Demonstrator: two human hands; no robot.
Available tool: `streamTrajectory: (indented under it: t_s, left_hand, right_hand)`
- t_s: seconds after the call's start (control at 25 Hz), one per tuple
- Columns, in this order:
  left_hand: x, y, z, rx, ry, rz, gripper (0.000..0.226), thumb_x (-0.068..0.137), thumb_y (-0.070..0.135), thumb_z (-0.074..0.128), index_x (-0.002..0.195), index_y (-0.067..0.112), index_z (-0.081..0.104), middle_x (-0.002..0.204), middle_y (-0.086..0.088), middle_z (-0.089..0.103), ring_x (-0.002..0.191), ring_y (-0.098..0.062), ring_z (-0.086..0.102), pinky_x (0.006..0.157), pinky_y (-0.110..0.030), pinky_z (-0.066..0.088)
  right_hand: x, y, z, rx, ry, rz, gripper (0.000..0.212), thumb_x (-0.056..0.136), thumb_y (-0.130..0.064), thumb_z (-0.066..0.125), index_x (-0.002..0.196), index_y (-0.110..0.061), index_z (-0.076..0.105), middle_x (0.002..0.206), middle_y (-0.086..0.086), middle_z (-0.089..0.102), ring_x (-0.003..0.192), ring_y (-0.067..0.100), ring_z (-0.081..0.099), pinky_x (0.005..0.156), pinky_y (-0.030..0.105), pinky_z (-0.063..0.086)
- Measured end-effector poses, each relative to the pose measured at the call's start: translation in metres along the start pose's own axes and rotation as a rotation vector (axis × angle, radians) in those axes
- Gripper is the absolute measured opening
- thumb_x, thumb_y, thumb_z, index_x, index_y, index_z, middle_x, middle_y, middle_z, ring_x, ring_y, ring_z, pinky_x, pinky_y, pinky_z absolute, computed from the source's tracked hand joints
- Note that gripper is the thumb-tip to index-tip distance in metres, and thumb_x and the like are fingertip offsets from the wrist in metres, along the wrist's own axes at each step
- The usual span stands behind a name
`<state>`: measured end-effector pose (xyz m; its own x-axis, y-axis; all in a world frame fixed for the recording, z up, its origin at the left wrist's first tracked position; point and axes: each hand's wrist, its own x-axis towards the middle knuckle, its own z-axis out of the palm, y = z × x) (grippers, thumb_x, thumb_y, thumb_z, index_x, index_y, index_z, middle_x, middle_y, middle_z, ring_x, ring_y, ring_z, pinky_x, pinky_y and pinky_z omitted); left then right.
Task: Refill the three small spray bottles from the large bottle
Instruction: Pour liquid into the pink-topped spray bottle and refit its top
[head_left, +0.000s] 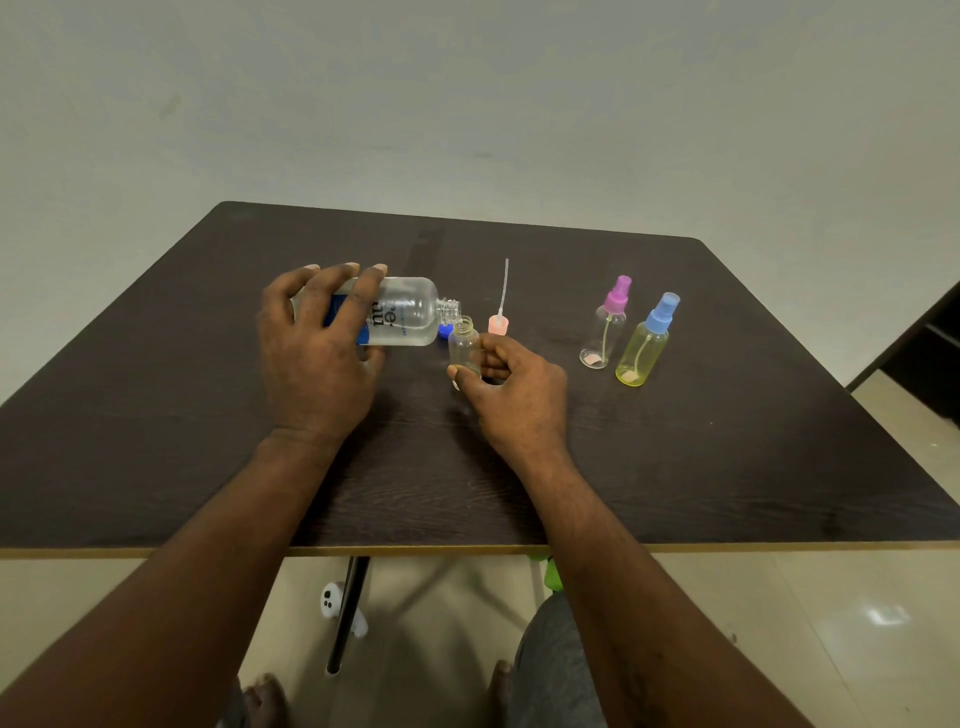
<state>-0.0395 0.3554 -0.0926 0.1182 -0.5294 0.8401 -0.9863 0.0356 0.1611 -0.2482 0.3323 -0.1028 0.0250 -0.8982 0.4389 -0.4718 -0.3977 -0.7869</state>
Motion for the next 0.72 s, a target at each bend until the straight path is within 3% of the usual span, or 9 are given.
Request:
streamTrajectory:
  t_s: [0.72]
  left_hand:
    - [-0.0001, 0.0008, -0.001, -0.001, -0.004, -0.005, 0.067, 0.084, 0.02, 0.079, 0.147, 0.023, 0.057, 0.144, -0.006, 0.058, 0.131, -0.037, 0.045, 0.1, -0.052, 0.048]
  right_hand:
    - [-0.0001, -0.0013, 0.0005, 0.014, 0.001, 0.022, 0.041, 0.082, -0.023, 0.089, 0.121, -0.02, 0.076, 0.075, -0.035, 0.059, 0.082, -0.017, 0.066, 0.075, 0.003, 0.05]
